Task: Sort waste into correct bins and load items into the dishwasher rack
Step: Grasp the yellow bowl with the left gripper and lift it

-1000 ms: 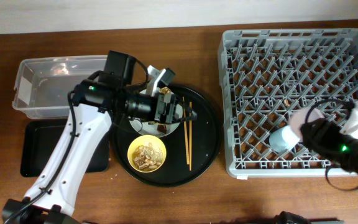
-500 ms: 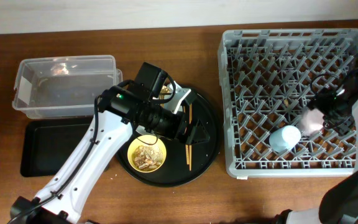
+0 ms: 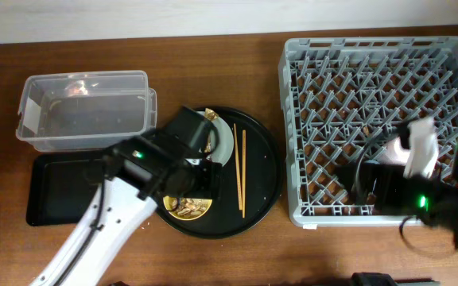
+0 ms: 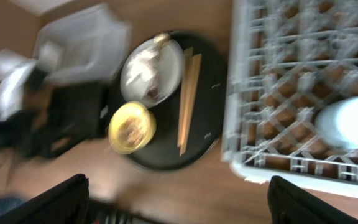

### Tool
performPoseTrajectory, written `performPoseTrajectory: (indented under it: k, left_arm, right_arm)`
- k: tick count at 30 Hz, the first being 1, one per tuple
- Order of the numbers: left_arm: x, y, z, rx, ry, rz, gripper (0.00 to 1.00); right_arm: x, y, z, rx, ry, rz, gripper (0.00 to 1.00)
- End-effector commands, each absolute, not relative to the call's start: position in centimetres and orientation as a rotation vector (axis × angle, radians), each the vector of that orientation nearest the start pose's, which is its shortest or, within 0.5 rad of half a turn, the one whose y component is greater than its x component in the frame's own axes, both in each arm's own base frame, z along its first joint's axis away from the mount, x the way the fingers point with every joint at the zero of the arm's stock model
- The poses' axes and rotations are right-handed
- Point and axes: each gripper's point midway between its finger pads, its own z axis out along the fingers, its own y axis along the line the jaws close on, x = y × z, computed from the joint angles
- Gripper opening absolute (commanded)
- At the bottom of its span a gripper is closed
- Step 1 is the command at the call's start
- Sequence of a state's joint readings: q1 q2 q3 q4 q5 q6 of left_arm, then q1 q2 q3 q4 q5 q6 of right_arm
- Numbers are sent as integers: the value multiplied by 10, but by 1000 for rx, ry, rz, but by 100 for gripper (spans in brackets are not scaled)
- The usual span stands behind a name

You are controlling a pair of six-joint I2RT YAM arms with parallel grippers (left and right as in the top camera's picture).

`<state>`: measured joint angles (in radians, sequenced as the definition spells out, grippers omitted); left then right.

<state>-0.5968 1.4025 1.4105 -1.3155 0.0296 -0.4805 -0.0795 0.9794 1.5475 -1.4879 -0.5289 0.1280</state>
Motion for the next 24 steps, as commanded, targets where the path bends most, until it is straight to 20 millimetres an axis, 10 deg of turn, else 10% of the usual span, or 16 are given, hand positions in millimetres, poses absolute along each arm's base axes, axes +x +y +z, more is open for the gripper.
performPoseTrajectory:
  k: [1,10,14,19,24]
  left_arm:
    - [232,-156,148,133,2927,-62,72]
    - [235,-179,32,181,2947,-131,47]
    - [235,-180,9,214,2991,-85,11]
    - [231,-177,14,216,3016,-66,0]
    - [236,-169,98,246,2990,-167,0]
  right_arm:
    - [160,89,352,-121,2359,699,92]
    - [161,88,350,-116,2374,702,92]
    - [161,88,350,-116,2374,702,91]
    - [161,88,350,-116,2374,702,92]
    - [161,88,350,-116,2373,701,91]
